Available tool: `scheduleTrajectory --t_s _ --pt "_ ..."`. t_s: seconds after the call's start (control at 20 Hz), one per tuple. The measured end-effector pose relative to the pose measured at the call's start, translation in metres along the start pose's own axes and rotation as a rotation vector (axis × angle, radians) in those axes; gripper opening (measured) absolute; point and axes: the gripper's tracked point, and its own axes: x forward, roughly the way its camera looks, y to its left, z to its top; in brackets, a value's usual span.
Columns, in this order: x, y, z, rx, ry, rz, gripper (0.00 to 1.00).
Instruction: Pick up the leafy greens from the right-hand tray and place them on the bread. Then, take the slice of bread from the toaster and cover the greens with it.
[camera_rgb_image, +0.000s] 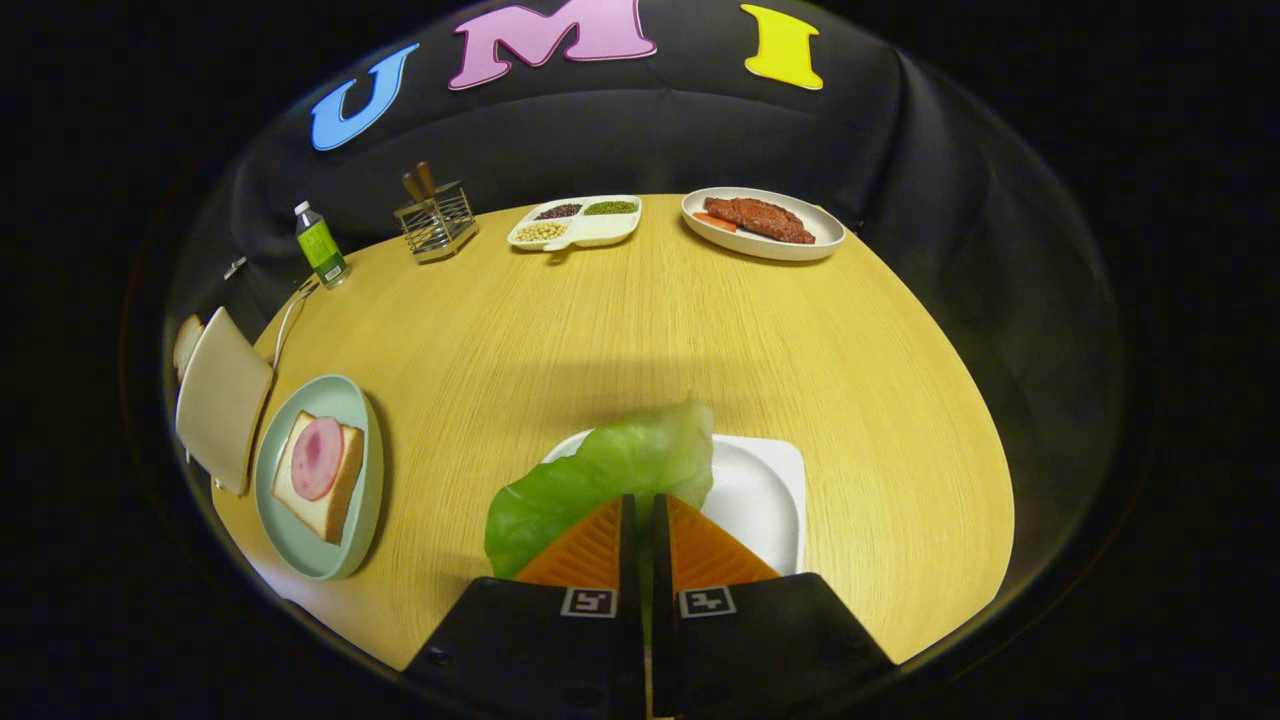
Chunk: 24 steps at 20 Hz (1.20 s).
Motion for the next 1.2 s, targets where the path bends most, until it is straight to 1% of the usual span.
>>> scheduleTrajectory --t_s 0.15,0.2,0.25,0.3,0.35,0.45,0.5,0.6,0.65,0.7,0.8,0.9,0.95,1.0,1.05,1.1,1.15,1.2 --pt "0.0 -0.001 0.005 0.016 0.015 0.029 0.05" --pt "-0.001 -0.004 0.005 -0.006 0.011 0.025 0.05" --pt "-0.002 -0.011 0.009 -0.031 -0.002 -0.003 0.05" --pt "-0.004 -0.013 0.008 -0.033 0.013 -0.009 0.05" --pt "-0.005 -0.015 0.006 -0.014 0.031 -0.029 0.05" --pt "-0.008 -0.012 0.002 0.035 0.05 -0.029 0.06" --pt "-0.009 -0.009 0.002 0.053 0.05 -0.021 0.16" --pt "-0.011 -0.005 0.008 0.073 0.022 -0.013 0.55" --pt "-0.012 -0.002 0.013 0.086 0.003 -0.007 0.59" --pt "-0.011 0.004 0.014 0.098 0.0 0.009 0.65" --pt "-0.005 0.008 0.004 0.117 0.05 0.014 0.84" --pt "0.001 0.003 0.007 0.098 0.038 -0.018 0.84" --pt "0.0 0.003 0.004 0.077 0.052 -0.035 0.83" --pt "0.004 0.0 0.004 0.029 0.042 -0.06 0.83" --pt "0.001 0.002 0.004 -0.02 0.046 -0.061 0.83" --pt "0.003 0.009 0.003 -0.038 0.045 -0.044 0.84" --pt "0.001 0.011 0.002 -0.05 0.043 -0.047 0.76" --pt "0.004 0.014 0.002 -0.045 0.056 -0.031 0.7"
